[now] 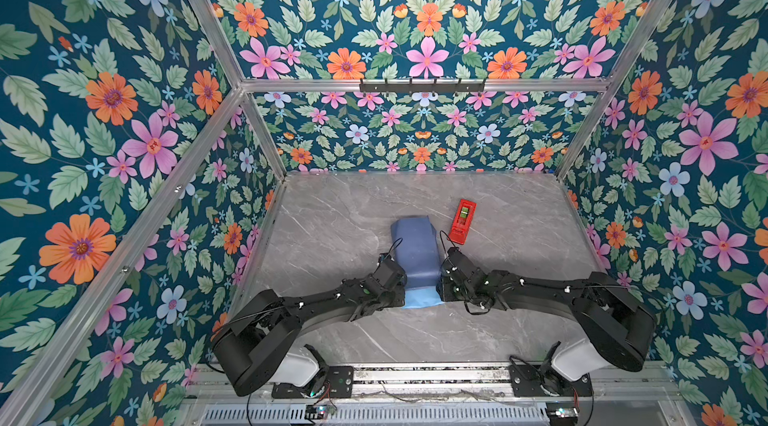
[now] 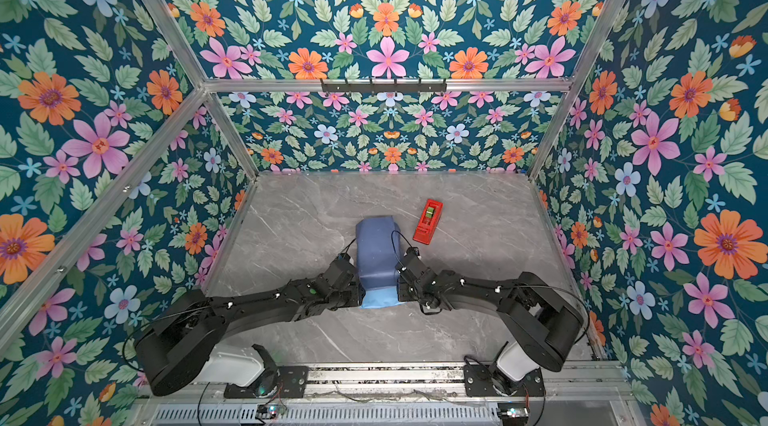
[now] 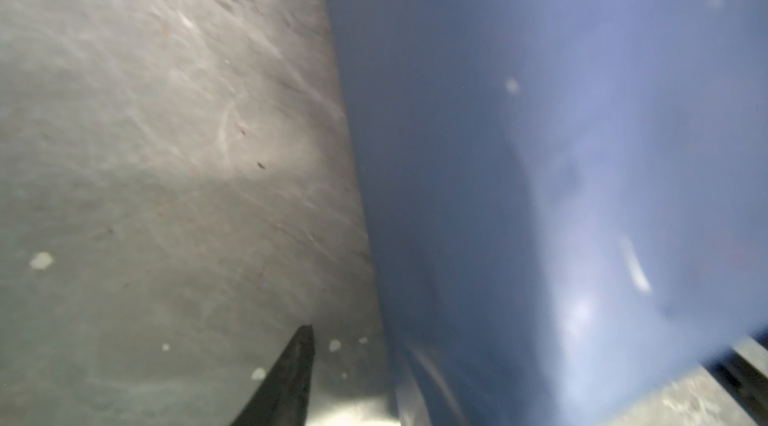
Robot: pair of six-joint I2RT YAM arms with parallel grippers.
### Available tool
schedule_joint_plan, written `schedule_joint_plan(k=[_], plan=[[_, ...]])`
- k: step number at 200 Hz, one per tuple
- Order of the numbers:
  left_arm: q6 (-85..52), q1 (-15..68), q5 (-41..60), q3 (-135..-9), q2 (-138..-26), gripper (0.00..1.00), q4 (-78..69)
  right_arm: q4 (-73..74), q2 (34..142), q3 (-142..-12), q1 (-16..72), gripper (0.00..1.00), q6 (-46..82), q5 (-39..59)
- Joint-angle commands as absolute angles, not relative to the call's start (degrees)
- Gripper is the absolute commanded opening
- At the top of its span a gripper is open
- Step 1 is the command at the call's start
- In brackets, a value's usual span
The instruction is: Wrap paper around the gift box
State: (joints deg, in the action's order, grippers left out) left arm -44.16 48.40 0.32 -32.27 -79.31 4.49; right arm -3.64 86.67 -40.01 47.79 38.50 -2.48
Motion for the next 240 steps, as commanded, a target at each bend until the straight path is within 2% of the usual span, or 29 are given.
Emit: schedule_joint_plan(k=[1, 48, 61, 80, 86, 140, 174, 198, 240], plan=[[-42.0, 48.4, 2.5, -32.5, -77.8, 0.53, 5.8, -4.1, 84.6, -39.9, 47.8, 0.52, 36.9, -0.9], [-36.7, 48.4, 1.9, -32.5, -69.4, 0.67, 10.6, -6.6, 82.5, -40.9, 47.8, 0.57, 35.8, 0.1], [-34.0, 48.3, 0.0, -32.6, -65.7, 0.74, 11.1, -7.7, 80.6, -40.2, 47.8, 0.58, 35.5, 0.5], [-27.8, 48.3, -2.2, -33.1, -61.2, 0.96, 8.8, -9.7, 77.0, -39.2, 47.6, 0.61, 34.7, 1.0], [-25.3, 48.4, -2.6, -33.4, -60.5, 0.99, 7.4, -10.4, 75.9, -39.0, 47.2, 0.62, 34.5, 1.5], [5.4, 48.5, 1.0, -34.4, -64.2, 0.94, -6.7, -11.9, 69.7, -37.3, 37.4, 0.74, 33.8, 13.4], [23.3, 48.4, 1.4, -36.6, -68.6, 0.93, -6.0, -15.5, 68.8, -38.0, 33.3, 0.77, 31.3, 15.0], [31.3, 48.5, 1.8, -39.1, -73.1, 0.93, -3.6, -15.5, 68.3, -36.9, 31.2, 0.79, 31.1, 15.4], [37.7, 48.3, 2.6, -41.5, -79.4, 0.91, -4.5, -15.5, 67.9, -35.9, 31.0, 0.82, 31.1, 14.1]])
